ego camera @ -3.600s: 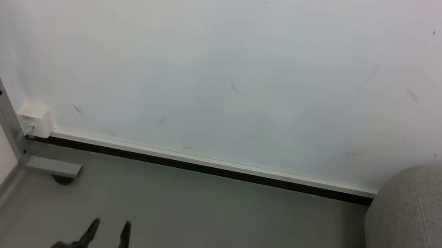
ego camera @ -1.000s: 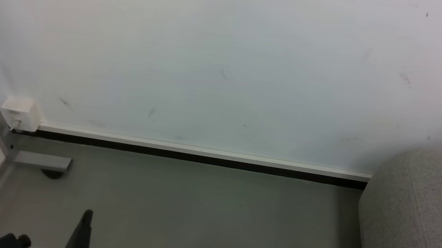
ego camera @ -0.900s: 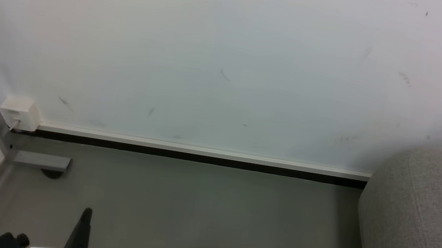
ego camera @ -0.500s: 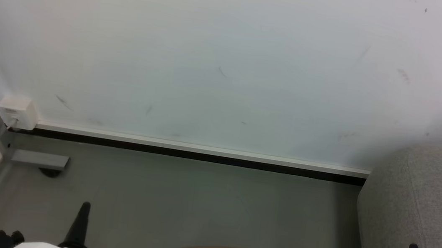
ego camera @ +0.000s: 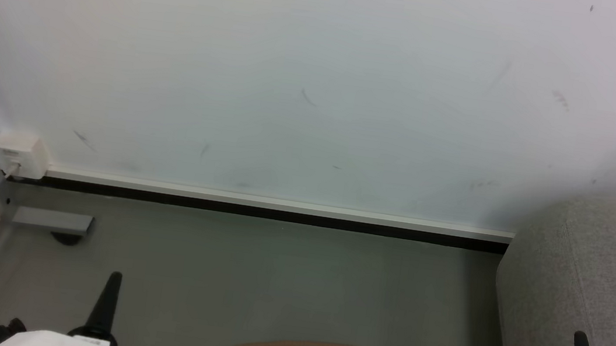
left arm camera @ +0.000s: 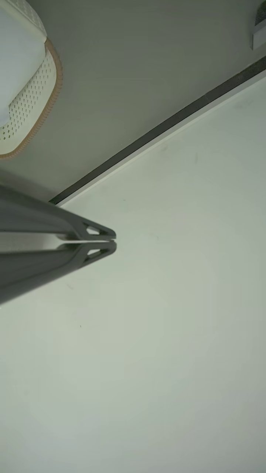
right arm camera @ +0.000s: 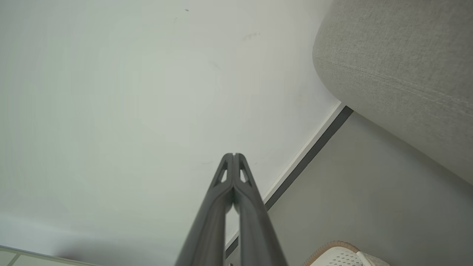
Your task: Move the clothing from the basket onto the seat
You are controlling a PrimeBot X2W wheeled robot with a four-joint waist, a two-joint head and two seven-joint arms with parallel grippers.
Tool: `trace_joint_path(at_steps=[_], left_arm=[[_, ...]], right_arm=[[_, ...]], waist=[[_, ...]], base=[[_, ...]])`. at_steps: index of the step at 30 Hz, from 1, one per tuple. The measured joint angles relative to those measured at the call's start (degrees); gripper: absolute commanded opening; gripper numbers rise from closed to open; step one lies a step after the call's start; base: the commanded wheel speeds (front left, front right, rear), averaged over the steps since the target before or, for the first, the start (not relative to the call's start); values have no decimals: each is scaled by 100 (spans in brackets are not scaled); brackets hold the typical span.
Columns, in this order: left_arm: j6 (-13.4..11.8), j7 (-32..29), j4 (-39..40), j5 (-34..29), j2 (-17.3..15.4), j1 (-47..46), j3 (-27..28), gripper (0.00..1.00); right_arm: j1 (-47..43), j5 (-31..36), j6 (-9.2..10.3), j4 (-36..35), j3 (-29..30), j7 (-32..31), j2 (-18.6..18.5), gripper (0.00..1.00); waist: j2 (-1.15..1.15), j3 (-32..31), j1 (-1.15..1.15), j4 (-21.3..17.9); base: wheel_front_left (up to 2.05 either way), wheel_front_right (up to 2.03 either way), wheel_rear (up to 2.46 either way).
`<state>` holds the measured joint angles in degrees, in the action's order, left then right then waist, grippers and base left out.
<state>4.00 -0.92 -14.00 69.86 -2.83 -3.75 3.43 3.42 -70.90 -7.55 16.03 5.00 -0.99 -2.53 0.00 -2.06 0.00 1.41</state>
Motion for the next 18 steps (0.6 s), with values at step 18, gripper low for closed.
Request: trace_joint_path(at_steps=[18], left_arm=[[0,-216,133,923,1,-96,134,0]], right_arm=[[129,-873,0,-46,46,-204,-25,0]], waist=[[0,71,0,-53]], base=[[0,0,0]])
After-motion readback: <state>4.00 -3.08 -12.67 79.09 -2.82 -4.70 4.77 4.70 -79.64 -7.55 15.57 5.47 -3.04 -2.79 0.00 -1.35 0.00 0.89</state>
